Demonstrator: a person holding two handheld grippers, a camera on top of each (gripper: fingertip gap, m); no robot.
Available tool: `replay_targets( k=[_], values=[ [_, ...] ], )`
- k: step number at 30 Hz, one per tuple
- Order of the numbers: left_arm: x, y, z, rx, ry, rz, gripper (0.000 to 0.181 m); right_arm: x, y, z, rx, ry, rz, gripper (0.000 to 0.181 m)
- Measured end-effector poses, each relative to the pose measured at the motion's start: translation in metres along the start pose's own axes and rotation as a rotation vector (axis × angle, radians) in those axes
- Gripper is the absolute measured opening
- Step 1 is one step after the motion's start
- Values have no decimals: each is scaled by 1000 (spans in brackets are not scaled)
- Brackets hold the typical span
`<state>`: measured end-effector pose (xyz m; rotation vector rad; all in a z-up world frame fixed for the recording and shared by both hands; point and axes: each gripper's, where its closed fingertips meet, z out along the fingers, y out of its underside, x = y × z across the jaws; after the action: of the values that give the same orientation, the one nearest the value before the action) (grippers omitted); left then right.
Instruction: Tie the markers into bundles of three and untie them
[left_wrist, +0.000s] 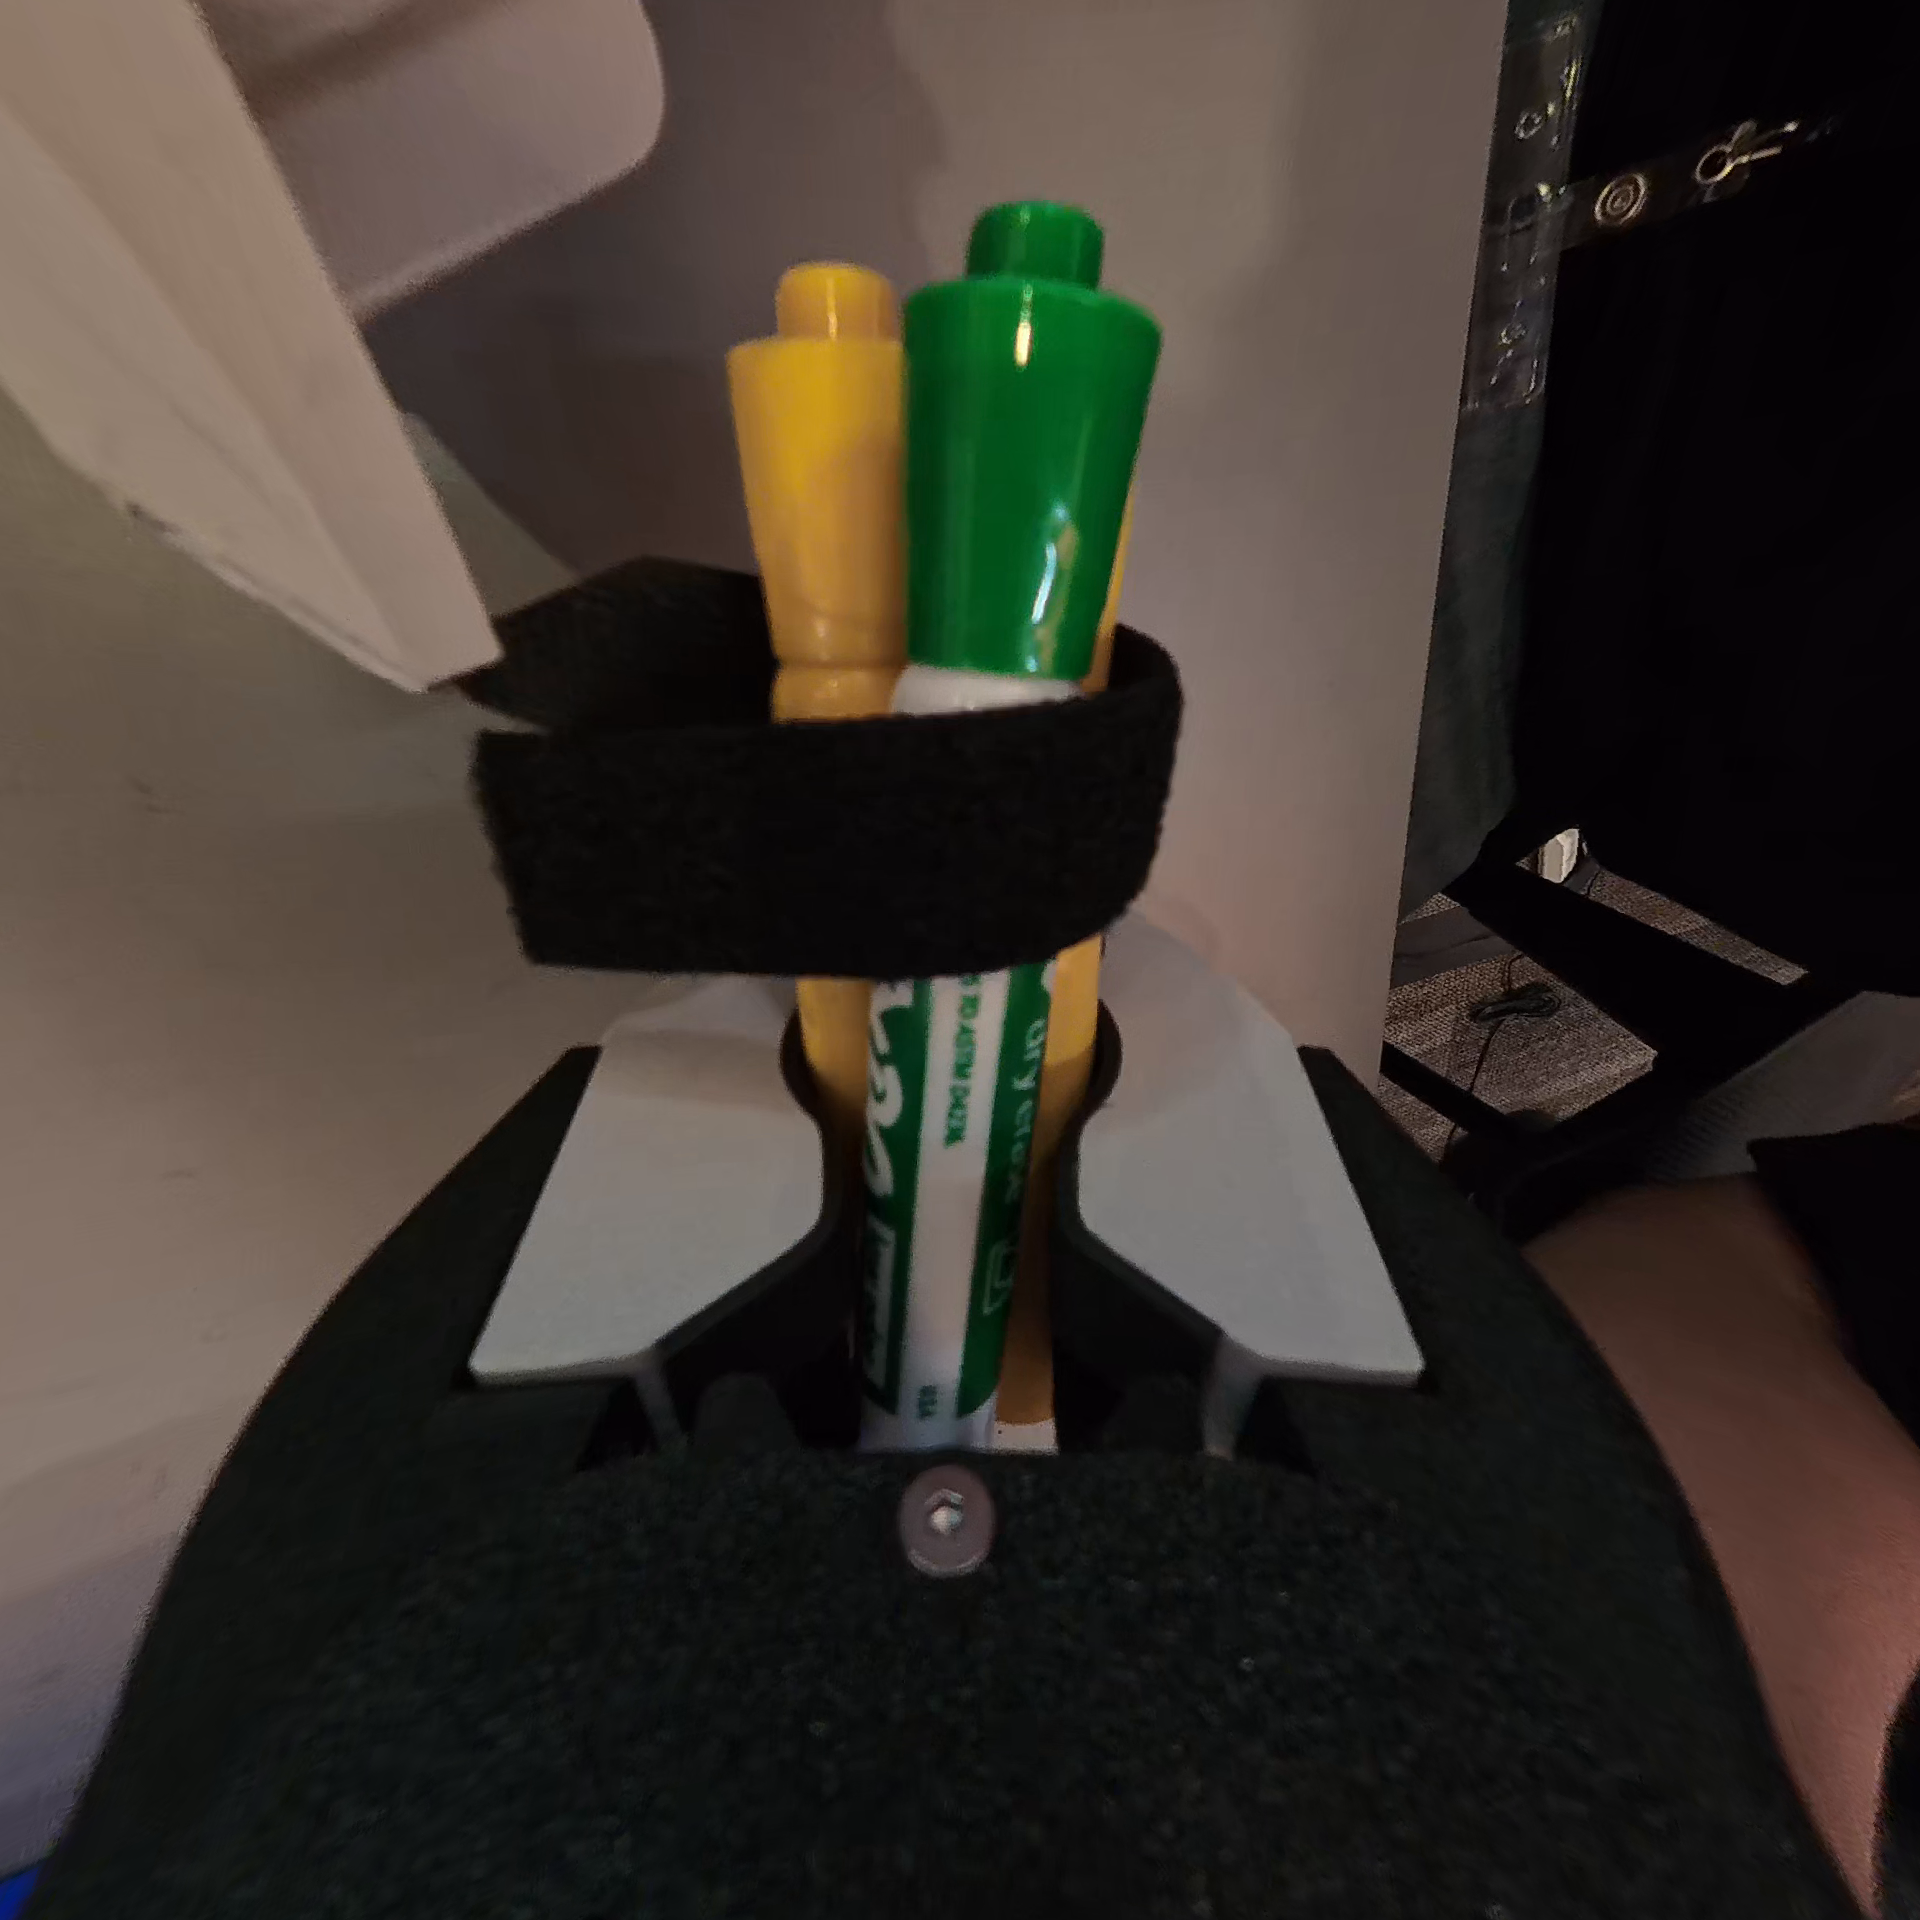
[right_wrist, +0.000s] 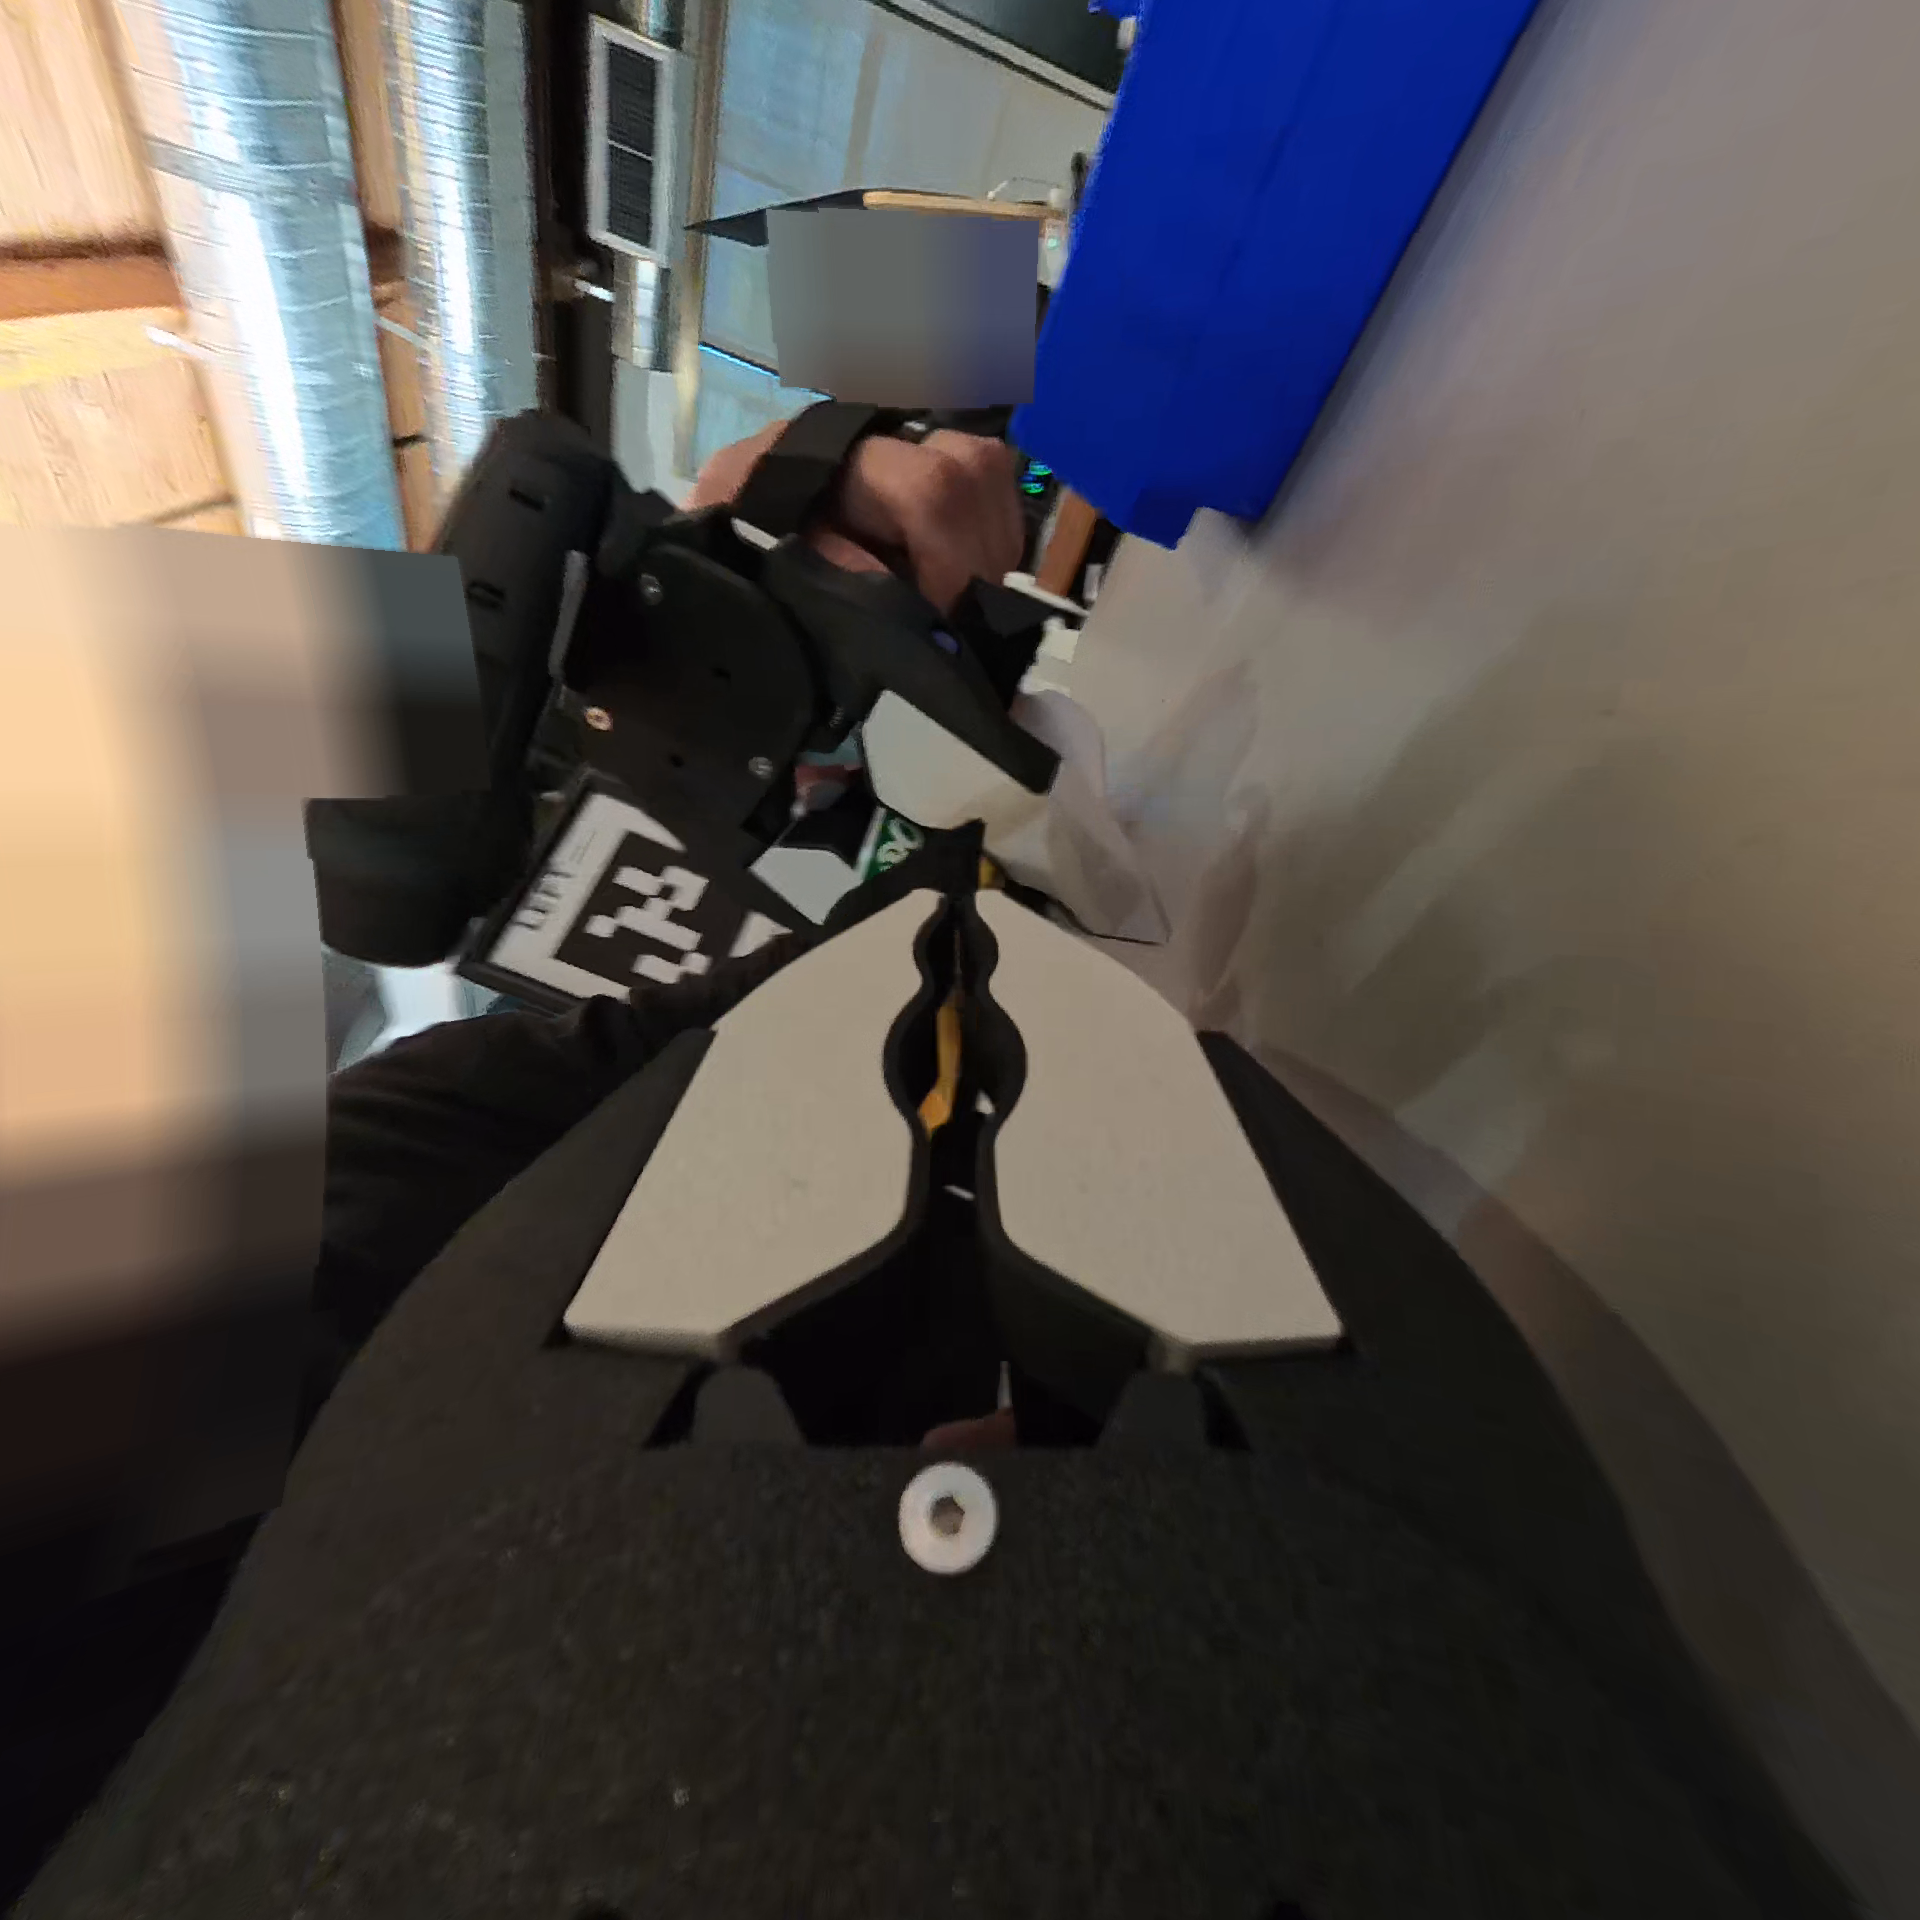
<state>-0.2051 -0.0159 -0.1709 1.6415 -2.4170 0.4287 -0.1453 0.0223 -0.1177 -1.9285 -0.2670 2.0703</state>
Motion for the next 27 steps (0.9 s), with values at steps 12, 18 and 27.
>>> replay_targets(
  k=[12, 18, 27],
  values=[
    [-5, 1, -3, 11, -27, -2, 42, 4, 0, -3, -13, 26, -15, 0],
    [-7, 0, -6, 22, -35, -4, 42, 13, 4, -1, -55, 114, -83, 0],
    [-12, -1, -9, 24, -82, 1, 42, 19, 5, 13, -108, 102, -27, 0]
  ],
)
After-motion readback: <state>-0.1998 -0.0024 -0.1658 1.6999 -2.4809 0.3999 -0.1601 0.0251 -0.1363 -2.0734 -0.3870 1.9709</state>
